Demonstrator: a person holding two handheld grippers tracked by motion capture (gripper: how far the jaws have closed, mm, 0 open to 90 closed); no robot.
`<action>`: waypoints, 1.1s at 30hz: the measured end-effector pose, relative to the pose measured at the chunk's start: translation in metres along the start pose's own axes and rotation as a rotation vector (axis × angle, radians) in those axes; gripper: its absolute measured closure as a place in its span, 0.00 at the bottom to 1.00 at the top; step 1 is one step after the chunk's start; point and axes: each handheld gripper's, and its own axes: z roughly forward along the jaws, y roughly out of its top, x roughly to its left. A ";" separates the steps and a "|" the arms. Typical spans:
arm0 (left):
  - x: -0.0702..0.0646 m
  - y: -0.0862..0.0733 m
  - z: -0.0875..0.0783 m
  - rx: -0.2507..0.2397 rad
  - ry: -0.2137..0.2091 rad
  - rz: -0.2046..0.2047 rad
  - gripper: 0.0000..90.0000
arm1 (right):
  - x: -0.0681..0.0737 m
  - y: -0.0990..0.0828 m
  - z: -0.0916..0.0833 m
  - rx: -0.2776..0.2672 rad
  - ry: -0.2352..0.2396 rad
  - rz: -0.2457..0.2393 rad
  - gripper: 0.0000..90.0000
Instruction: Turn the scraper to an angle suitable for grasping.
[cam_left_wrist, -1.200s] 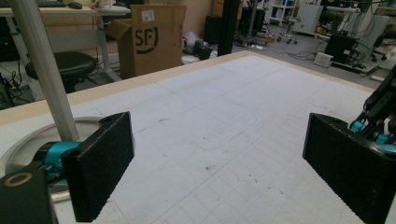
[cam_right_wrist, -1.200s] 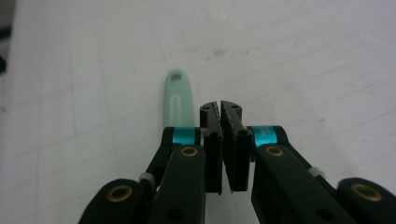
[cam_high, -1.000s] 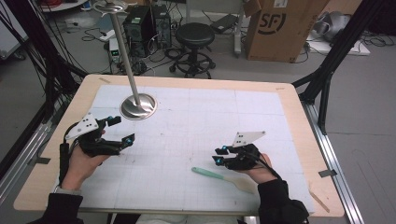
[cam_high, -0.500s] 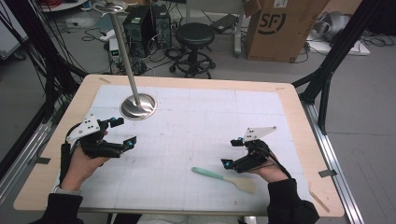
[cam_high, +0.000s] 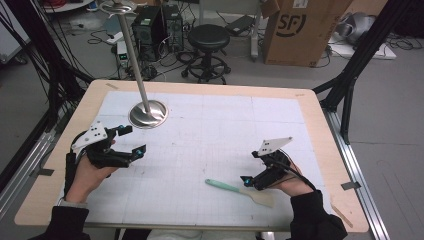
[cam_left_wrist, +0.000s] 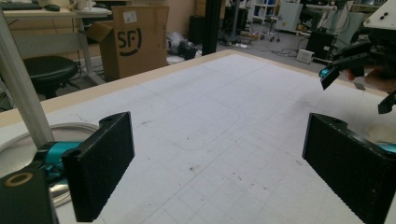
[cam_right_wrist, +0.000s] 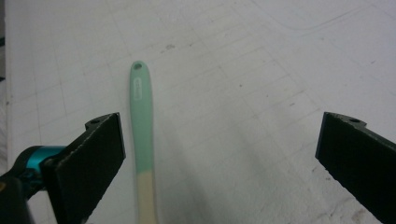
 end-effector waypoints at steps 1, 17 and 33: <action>-0.001 0.001 0.000 0.004 0.001 0.004 0.11 | 0.001 -0.001 0.001 0.010 -0.001 -0.006 0.01; -0.002 0.004 0.005 0.001 -0.018 0.009 0.11 | 0.018 0.002 0.017 0.361 0.004 -0.124 0.09; -0.007 0.006 -0.002 0.003 -0.009 0.023 0.11 | 0.033 0.015 0.035 0.498 0.055 -0.215 0.45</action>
